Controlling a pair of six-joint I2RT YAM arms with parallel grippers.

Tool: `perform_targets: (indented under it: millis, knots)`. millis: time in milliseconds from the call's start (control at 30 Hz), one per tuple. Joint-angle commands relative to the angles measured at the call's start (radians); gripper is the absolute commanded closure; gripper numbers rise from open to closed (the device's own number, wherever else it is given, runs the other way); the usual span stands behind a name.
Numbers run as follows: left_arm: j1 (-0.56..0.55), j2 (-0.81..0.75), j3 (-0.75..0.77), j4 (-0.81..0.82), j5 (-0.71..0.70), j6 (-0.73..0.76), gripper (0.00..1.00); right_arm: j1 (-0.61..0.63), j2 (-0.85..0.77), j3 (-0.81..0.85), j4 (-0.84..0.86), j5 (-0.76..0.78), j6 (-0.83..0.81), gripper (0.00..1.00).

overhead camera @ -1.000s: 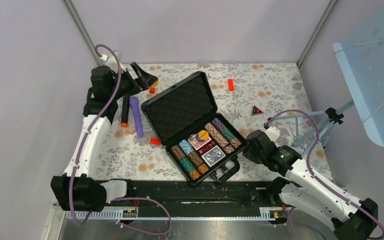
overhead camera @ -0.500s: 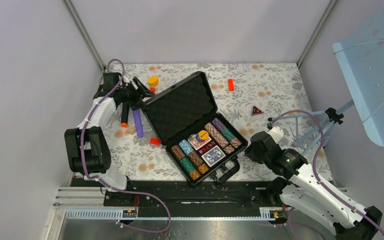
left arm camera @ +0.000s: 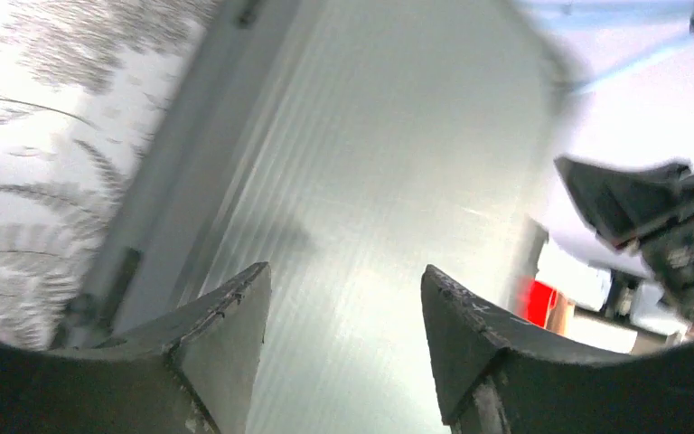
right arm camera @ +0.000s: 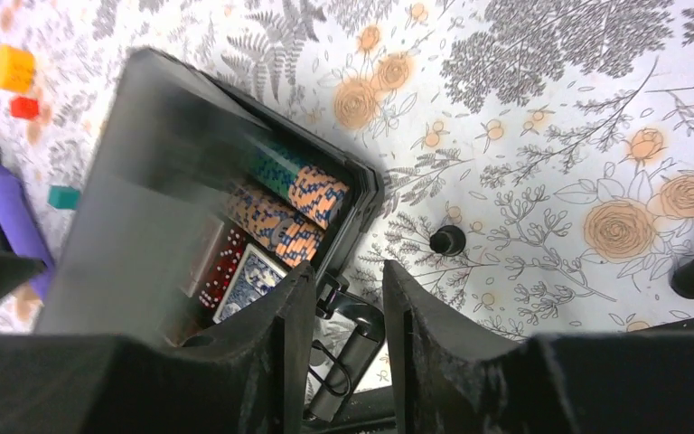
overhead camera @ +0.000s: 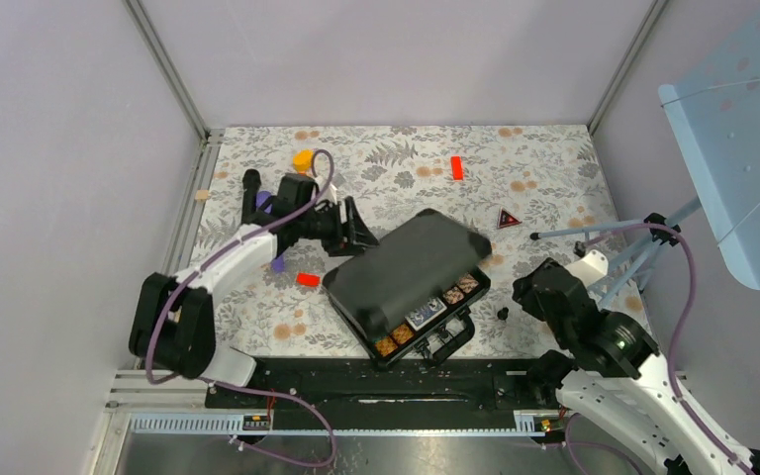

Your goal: Pack up texas hold em set

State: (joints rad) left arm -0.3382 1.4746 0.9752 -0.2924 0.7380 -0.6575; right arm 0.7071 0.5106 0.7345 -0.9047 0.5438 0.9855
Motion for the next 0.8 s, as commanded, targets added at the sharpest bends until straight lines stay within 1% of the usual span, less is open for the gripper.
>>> perform_targets:
  millis: [0,67,167,267,367,500,700,767]
  knots:
    - [-0.106,-0.122,-0.086,0.128,0.032,-0.062,0.38,0.006,-0.05,0.049,-0.088,0.129,0.03,0.59]
    - [-0.129,-0.152,-0.129,0.161,0.021,-0.083,0.38,0.005,-0.05,0.046,-0.094,0.117,0.031,0.59]
    - [-0.136,-0.186,-0.167,0.161,-0.009,-0.081,0.38,0.005,-0.021,0.033,-0.094,0.08,0.034,0.59]
    - [-0.14,-0.222,-0.176,0.151,-0.039,-0.07,0.38,0.005,0.024,0.009,-0.081,0.014,0.035,0.6]
    - [-0.159,-0.245,-0.173,0.143,-0.077,-0.038,0.38,0.006,0.069,-0.041,-0.025,-0.065,0.033,0.62]
    - [-0.208,-0.231,-0.161,0.141,-0.101,-0.012,0.39,0.005,0.112,-0.121,0.082,-0.171,0.031,0.65]
    - [-0.29,-0.215,-0.12,0.142,-0.146,0.027,0.39,0.006,0.182,-0.185,0.163,-0.25,0.036,0.65]
    - [-0.323,-0.193,-0.101,0.141,-0.15,0.041,0.41,0.005,0.197,-0.209,0.201,-0.282,0.032,0.65]
